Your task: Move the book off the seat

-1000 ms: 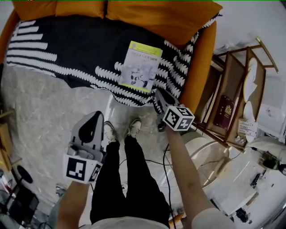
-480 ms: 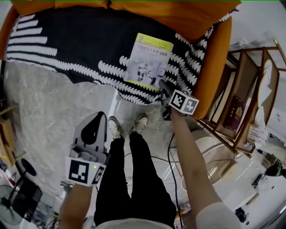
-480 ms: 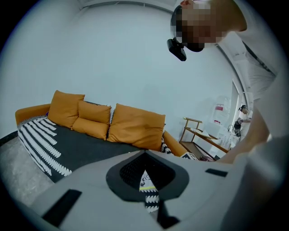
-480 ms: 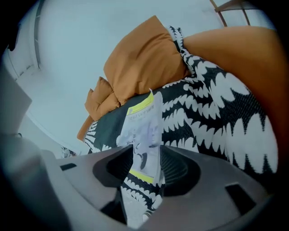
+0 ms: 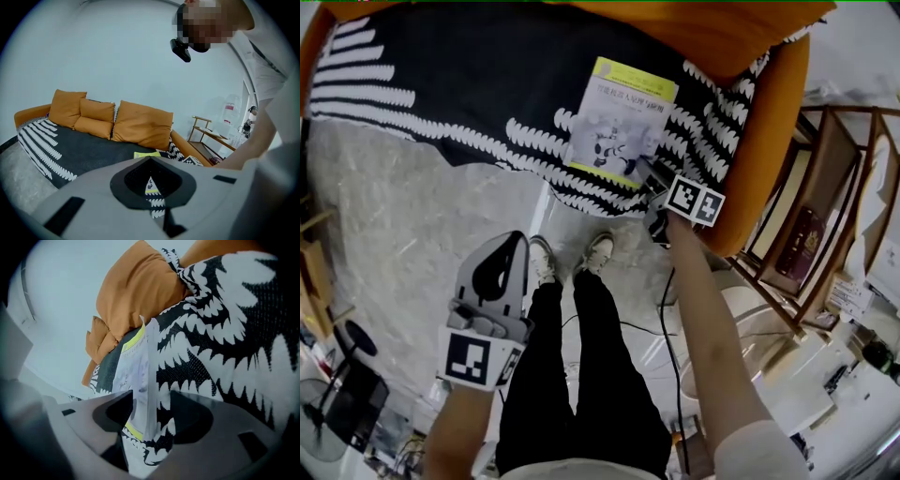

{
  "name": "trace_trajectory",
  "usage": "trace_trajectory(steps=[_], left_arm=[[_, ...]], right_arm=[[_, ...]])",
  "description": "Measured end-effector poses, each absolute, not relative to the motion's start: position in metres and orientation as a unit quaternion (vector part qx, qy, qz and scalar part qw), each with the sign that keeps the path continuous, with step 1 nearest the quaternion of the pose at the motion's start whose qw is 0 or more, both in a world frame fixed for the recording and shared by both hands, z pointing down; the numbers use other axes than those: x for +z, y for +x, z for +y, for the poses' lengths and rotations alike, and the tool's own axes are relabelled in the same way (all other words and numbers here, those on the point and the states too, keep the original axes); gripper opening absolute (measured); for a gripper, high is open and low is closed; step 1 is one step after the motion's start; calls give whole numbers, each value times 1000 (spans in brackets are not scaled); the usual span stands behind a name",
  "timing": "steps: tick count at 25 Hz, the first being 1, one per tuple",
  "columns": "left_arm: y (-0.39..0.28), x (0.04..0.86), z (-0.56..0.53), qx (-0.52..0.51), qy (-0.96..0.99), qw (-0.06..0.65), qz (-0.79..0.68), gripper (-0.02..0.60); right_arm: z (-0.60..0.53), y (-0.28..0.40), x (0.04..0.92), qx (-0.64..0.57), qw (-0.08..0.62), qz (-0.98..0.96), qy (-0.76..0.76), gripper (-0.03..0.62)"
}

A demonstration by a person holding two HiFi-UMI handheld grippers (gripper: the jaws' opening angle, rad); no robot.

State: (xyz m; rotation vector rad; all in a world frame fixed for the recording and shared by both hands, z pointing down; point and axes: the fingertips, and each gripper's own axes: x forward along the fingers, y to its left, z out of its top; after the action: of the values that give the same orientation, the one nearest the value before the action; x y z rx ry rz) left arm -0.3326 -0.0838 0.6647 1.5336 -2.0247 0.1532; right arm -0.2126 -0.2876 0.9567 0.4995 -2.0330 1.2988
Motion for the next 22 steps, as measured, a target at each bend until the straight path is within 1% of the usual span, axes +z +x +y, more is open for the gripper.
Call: trace_trajectory(steps=[7, 11, 15, 22], left_arm=[[-330, 677, -87, 53, 568, 312, -759, 15], [-324, 677, -93, 49, 573, 324, -751, 15], [-325, 677, -94, 48, 571, 325, -753, 15], [-325, 682, -94, 46, 569, 326, -753, 15]], right_arm=[[-278, -216, 949, 509, 313, -786, 158, 247], [-272, -221, 954, 521, 338, -769, 151, 247], [-266, -220, 944, 511, 360, -771, 126, 262], [-246, -208, 956, 565, 348, -735, 141, 259]])
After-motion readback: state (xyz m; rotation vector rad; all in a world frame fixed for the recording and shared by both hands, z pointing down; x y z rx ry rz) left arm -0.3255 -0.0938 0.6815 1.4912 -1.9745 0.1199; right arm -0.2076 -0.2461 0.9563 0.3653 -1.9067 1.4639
